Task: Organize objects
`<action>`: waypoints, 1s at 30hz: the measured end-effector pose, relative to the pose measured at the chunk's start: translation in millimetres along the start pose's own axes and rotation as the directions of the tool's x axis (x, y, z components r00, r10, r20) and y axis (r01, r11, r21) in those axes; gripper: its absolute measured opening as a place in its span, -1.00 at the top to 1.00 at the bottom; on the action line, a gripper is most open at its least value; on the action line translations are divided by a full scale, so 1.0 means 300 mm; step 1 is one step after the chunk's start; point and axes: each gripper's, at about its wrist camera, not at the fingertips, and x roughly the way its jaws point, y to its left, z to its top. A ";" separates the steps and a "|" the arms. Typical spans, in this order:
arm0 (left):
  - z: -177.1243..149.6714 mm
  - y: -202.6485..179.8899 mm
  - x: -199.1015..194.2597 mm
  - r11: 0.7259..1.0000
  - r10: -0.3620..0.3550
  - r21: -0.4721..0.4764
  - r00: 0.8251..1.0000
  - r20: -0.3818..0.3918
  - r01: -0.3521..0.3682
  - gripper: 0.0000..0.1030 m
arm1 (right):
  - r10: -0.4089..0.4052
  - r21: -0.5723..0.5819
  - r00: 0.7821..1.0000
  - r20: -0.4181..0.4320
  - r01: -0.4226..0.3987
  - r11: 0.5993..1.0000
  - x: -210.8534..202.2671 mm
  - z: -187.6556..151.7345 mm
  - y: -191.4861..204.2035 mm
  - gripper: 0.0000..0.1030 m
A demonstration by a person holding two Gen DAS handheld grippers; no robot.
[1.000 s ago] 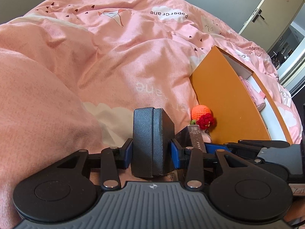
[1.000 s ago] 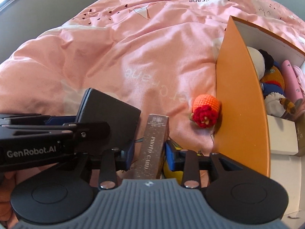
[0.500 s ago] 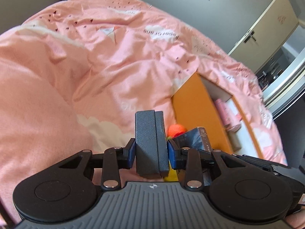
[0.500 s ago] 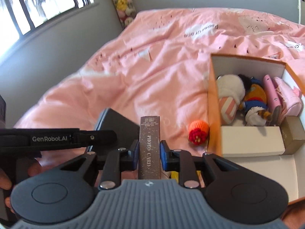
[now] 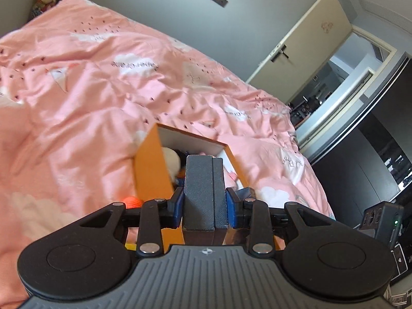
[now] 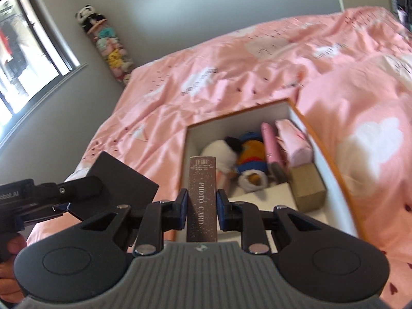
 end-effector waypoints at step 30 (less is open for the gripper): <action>-0.218 -0.188 0.420 0.931 0.342 0.225 0.901 -0.266 -0.287 0.19 | -0.034 0.070 0.993 -0.113 0.042 0.997 0.174 -0.052 -0.262 0.53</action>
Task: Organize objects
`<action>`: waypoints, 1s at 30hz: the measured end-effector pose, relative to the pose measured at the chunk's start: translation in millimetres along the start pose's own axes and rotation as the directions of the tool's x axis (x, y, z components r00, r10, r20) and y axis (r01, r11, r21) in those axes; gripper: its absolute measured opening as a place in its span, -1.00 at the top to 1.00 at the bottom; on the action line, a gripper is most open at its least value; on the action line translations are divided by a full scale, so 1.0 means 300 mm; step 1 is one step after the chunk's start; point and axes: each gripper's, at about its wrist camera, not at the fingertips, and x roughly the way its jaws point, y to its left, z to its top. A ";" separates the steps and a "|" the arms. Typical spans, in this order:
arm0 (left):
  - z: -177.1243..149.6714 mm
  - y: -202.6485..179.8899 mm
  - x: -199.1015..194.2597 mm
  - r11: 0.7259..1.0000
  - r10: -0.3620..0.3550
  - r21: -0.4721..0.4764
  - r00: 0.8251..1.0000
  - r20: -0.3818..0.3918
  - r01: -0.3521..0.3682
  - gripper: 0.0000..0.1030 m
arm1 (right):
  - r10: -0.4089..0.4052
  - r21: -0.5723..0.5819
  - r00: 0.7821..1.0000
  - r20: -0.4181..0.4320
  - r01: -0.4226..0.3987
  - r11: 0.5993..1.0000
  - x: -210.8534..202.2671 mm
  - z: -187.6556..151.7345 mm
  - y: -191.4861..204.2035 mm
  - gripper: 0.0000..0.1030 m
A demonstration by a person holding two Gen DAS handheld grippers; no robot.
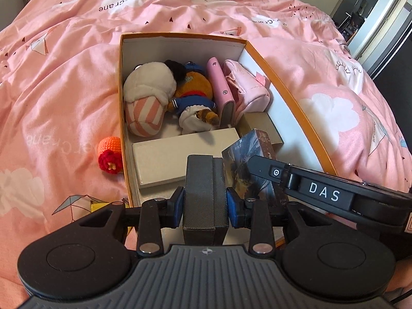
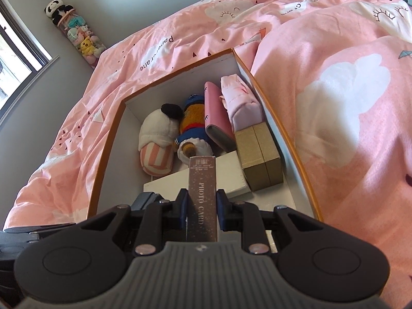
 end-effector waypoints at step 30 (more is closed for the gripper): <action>0.013 0.283 -0.103 0.984 -0.060 -0.164 0.997 0.051 0.067 -0.03 | 0.198 0.103 0.971 -0.136 -0.185 0.977 0.063 -0.028 0.078 0.53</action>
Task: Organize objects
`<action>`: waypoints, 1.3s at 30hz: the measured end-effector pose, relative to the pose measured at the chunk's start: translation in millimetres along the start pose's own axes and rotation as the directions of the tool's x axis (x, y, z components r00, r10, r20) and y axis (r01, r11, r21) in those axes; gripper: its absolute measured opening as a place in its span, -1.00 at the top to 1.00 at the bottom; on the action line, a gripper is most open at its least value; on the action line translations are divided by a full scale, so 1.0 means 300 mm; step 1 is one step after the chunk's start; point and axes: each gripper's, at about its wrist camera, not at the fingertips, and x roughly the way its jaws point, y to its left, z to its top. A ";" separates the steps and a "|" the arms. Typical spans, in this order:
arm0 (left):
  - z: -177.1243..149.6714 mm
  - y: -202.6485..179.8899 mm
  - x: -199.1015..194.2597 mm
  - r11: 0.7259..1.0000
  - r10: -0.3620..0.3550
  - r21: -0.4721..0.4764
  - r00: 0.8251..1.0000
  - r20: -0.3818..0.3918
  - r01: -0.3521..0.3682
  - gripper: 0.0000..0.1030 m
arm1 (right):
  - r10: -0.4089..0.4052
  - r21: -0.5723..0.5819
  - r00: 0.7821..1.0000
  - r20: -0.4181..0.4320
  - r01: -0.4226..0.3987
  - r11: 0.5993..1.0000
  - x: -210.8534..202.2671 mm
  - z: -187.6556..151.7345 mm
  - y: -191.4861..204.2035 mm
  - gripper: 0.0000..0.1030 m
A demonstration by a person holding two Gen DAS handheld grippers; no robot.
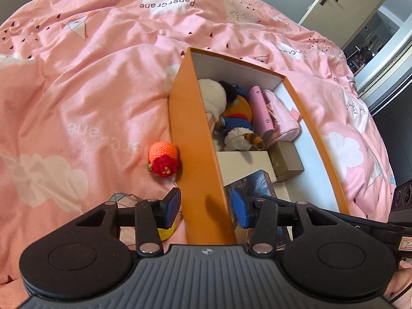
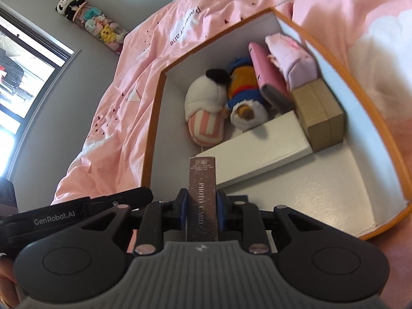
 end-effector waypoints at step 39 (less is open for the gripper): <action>-0.019 0.020 0.016 0.996 -0.089 -0.009 0.996 0.014 0.089 0.42 | -0.427 -0.354 0.872 -0.241 0.330 0.875 0.133 0.109 -0.024 0.25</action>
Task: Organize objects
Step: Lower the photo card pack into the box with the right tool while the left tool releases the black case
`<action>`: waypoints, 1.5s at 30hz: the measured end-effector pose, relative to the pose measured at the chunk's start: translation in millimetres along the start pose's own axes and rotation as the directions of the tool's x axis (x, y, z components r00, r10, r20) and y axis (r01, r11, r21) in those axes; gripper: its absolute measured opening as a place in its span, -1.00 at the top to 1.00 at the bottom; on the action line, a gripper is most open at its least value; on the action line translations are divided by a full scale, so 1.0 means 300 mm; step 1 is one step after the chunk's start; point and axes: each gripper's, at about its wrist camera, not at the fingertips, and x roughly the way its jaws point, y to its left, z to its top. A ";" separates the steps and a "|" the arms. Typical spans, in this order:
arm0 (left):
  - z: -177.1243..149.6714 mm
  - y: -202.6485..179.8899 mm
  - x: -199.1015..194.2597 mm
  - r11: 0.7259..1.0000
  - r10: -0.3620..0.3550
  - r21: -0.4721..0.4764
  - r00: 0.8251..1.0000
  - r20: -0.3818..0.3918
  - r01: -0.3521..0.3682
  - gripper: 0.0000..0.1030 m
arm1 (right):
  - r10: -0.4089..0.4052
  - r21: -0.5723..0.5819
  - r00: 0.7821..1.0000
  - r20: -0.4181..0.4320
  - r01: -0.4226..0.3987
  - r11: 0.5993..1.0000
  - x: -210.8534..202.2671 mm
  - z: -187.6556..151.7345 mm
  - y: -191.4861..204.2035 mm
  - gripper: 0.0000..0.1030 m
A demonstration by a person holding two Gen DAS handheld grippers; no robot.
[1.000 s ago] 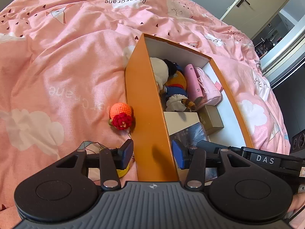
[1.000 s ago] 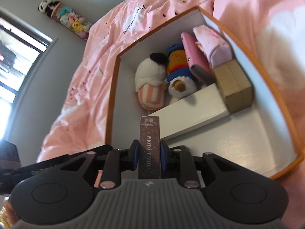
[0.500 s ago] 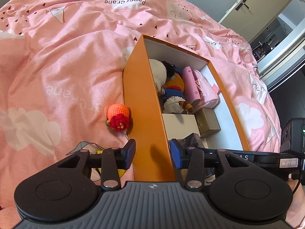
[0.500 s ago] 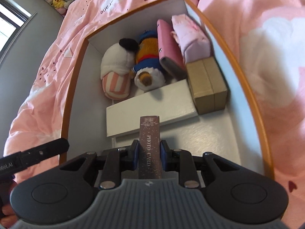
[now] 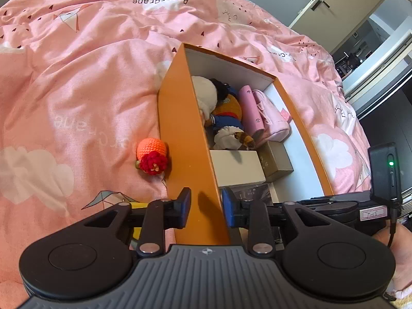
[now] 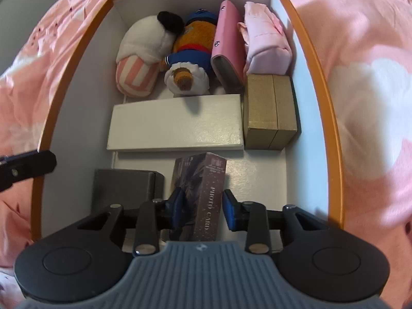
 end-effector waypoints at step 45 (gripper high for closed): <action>-0.059 0.000 -0.207 0.974 0.115 0.174 0.982 0.152 -0.141 0.62 | 0.067 -0.423 0.924 0.377 0.107 0.900 -0.284 -0.090 0.387 -0.42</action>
